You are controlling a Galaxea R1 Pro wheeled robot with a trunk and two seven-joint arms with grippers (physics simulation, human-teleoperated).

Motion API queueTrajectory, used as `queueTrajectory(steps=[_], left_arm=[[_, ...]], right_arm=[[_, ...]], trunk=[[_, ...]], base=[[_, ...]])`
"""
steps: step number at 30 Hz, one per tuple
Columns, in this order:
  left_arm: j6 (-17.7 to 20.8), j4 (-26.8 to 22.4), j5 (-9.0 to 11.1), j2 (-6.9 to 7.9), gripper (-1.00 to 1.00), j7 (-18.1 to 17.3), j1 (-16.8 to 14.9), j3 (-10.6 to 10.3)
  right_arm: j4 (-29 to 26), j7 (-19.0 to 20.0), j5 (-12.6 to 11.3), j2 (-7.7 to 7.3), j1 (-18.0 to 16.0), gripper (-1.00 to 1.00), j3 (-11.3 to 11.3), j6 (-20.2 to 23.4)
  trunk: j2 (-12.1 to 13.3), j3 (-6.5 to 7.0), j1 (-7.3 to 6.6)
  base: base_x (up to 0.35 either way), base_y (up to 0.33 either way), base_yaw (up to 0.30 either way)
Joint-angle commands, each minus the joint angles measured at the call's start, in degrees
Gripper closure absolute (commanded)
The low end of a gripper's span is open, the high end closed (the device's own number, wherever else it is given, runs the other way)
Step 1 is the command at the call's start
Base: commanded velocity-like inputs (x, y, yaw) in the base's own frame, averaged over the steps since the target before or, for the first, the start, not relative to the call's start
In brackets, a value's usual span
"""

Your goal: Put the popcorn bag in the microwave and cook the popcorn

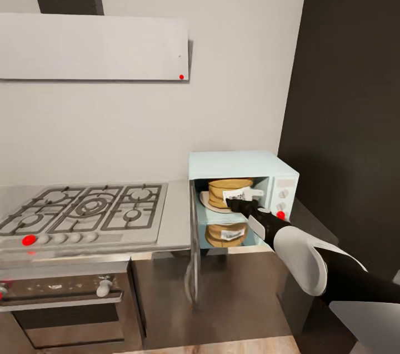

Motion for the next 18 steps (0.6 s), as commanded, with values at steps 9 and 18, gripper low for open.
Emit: queueTrajectory(steps=[9, 18], left_arm=[[-0.07, -0.09, 0.00, -0.06, -1.00, 0.00, 0.02, 0.38], [-0.07, -0.09, -0.06, 0.02, -1.00, 0.00, 0.02, 0.31]], right_arm=[[-0.05, 0.33, 0.85, -0.21, -0.04, -1.00, -0.39, 0.07], [-16.54, 0.87, 0.80, -0.33, -0.04, -1.00, -0.22, 25.83]], trunk=[[-0.05, -0.07, -0.03], [-0.05, -0.07, -0.03]], base=[[-0.345, 0.000, 0.000], [-0.334, 0.000, 0.000]])
